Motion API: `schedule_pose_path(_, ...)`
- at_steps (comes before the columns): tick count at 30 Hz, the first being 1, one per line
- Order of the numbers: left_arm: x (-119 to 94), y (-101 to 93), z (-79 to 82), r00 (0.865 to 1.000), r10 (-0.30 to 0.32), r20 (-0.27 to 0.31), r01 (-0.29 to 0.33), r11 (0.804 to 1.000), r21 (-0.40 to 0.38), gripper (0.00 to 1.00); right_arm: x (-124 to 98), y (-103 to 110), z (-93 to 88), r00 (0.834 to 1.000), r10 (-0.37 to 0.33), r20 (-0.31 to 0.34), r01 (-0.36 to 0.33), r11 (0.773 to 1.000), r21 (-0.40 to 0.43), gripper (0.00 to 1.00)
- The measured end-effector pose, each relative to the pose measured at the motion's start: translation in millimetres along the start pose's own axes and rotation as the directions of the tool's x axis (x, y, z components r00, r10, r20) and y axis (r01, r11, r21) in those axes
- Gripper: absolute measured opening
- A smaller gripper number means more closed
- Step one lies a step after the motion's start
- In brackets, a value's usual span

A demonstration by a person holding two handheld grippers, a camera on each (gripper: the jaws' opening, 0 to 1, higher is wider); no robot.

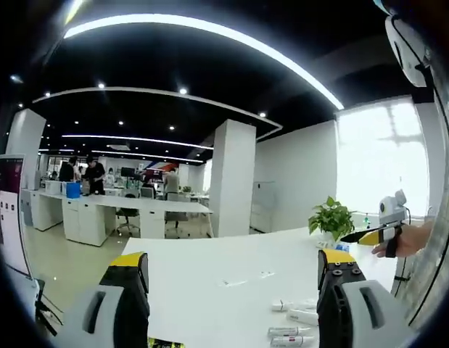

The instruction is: Arrange the skincare products in the storage area until every visible bottle or jar stands upright without overlapping.

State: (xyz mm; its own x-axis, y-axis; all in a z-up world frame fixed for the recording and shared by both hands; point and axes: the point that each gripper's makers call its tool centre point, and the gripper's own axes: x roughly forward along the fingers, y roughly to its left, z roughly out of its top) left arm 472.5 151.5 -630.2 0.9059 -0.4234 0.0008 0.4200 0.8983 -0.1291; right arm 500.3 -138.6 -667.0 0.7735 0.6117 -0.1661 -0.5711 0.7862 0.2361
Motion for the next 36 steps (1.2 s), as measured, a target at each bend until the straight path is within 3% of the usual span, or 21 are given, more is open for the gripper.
schedule_pose_path(5,-1.2,1.6,16.8,1.0,-0.002,0.024,0.002,0.999,0.04,1.0,-1.7,-2.8,9.6,0.999,-0.005,0.046,0.006,1.0,-0.023,0.99)
schedule_pose_path(12,-8.3,-3.1,-4.2,1.0,0.026,-0.001,-0.026,1.0,-0.018,1.0,-4.4,-4.3,-7.6,1.0,0.009,0.017,-0.009,1.0,-0.006,0.99)
schedule_pose_path(20,-20.9,0.2,-26.6,1.0,0.018,-0.02,-0.02,0.997,-0.072,0.99,3.1,17.4,-15.8,0.999,0.042,-0.025,-0.042,0.999,-0.008,0.96)
schedule_pose_path(25,-29.8,15.3,-28.8,0.999,0.032,-0.035,-0.033,0.999,-0.011,0.98,9.1,29.5,-15.4,0.999,0.022,-0.025,-0.022,1.0,-0.013,0.99)
schedule_pose_path(31,-34.2,32.9,-33.2,0.998,-0.007,-0.058,0.006,1.0,-0.031,0.98,19.6,47.7,-21.1,0.999,-0.003,-0.05,0.003,1.0,-0.012,0.99)
schedule_pose_path(36,-25.8,27.8,-34.0,0.993,-0.07,-0.093,0.067,0.997,-0.031,0.93,16.7,45.4,-11.4,0.998,-0.063,0.008,0.063,0.998,-0.026,0.99)
